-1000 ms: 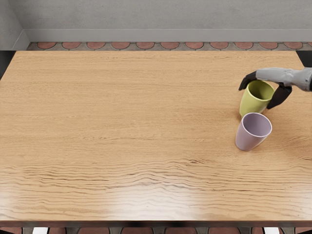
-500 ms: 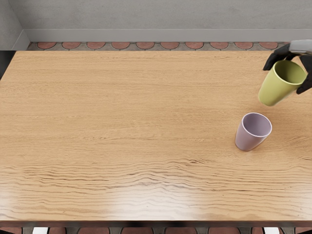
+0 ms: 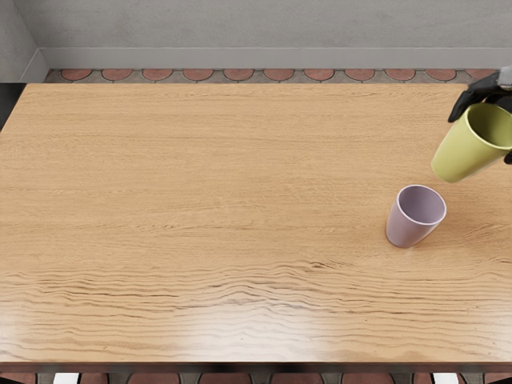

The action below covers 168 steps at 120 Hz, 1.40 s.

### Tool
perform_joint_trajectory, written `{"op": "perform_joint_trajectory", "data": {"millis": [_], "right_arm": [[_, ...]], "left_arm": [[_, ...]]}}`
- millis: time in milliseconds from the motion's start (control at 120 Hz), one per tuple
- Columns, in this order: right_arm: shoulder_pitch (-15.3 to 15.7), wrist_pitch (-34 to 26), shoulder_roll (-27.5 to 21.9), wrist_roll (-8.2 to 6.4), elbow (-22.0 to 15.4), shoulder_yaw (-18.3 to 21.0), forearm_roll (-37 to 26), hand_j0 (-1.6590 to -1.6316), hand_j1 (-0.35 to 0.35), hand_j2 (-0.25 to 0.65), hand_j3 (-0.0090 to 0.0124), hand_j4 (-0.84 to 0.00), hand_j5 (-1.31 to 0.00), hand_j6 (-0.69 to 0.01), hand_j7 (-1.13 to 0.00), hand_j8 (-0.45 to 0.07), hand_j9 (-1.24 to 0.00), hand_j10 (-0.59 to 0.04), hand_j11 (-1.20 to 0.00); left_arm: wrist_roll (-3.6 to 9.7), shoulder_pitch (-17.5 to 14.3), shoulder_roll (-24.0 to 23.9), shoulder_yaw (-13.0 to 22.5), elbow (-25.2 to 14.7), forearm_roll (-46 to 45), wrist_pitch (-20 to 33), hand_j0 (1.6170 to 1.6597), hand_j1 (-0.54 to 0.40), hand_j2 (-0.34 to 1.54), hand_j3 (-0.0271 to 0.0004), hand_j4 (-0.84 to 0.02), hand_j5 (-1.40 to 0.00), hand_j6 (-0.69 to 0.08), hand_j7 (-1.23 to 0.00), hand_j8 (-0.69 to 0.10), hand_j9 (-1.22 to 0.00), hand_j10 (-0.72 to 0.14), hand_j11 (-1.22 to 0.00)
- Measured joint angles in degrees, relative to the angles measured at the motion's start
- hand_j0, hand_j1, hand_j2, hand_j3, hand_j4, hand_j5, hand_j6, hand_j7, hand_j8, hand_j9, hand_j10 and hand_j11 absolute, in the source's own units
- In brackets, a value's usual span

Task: Pick up cup and place in cup with right hand

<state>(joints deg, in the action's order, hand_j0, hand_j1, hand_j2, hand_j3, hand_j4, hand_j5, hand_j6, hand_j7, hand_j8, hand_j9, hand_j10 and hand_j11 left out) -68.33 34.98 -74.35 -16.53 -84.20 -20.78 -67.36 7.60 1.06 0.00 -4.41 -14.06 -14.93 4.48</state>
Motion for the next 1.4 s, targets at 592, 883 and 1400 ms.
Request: {"op": "perform_joint_trajectory", "data": {"millis": [592, 883, 1400], "right_arm": [[2.0, 0.02, 1.52, 0.14, -2.19, 2.39, 3.27, -1.6571, 0.061, 0.017, 0.0007, -0.465, -0.62, -0.349, -0.61, -0.311, -0.62, -0.427, -0.63], [2.74, 0.02, 2.21, 0.18, -2.17, 2.43, 3.83, -1.6567, 0.062, 0.011, 0.0004, -0.465, -0.61, -0.347, -0.61, -0.309, -0.62, -0.427, -0.62], [3.63, 0.02, 2.51, 0.2, -2.11, 2.39, 3.82, -1.6576, 0.08, 0.029, 0.0005, -0.462, -0.61, -0.337, -0.6, -0.299, -0.62, -0.414, -0.62]], "left_arm": [[0.01, 0.0, 0.0, 0.0, 0.0, 0.0, 0.0, 1.6581, 0.349, 0.0, -0.0002, 0.0, 0.0, 0.0, 0.0, 0.0, 0.0, 0.0, 0.0], [0.0, 0.0, 0.0, 0.0, 0.0, 0.0, 0.0, 1.6581, 0.349, 0.0, -0.0002, 0.0, 0.0, 0.0, 0.0, 0.0, 0.0, 0.0, 0.0], [0.0, 0.0, 0.0, 0.0, 0.0, 0.0, 0.0, 1.6581, 0.349, 0.0, -0.0002, 0.0, 0.0, 0.0, 0.0, 0.0, 0.0, 0.0, 0.0]]}}
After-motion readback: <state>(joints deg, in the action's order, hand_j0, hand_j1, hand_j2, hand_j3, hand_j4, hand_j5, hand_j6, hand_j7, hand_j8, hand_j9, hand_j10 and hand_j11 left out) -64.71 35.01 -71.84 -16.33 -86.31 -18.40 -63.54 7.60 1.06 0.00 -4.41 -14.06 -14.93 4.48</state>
